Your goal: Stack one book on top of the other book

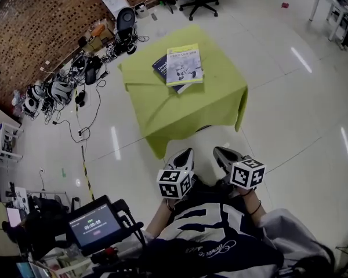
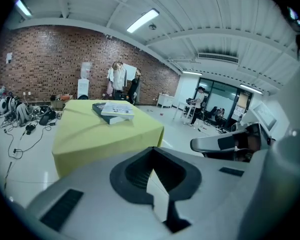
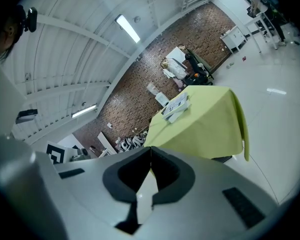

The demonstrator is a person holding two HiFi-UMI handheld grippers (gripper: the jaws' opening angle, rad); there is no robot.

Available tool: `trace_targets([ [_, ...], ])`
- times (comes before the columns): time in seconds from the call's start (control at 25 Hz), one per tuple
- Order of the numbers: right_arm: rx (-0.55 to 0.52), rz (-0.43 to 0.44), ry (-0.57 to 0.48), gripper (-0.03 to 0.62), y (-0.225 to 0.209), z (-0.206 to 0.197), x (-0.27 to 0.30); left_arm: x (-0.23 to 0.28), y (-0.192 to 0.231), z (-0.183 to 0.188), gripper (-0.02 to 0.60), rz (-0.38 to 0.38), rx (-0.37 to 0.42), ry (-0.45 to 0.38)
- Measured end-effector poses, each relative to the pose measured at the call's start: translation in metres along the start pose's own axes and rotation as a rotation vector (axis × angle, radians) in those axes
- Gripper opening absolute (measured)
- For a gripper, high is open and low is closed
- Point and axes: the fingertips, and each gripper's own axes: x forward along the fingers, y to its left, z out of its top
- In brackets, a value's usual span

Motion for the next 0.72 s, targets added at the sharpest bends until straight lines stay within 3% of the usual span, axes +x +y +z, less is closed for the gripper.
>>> trace_targets([
  [0.44, -0.034, -0.037, -0.012, -0.012, 0.01, -0.02, 0.0, -0.002, -0.015, -0.014, 0.003, -0.084, 0.043, -0.004],
  [0.72, -0.027, -0.059, -0.013, -0.012, 0.098, -0.064, 0.022, -0.091, 0.039, -0.023, 0.003, -0.082, 0.018, -0.024],
])
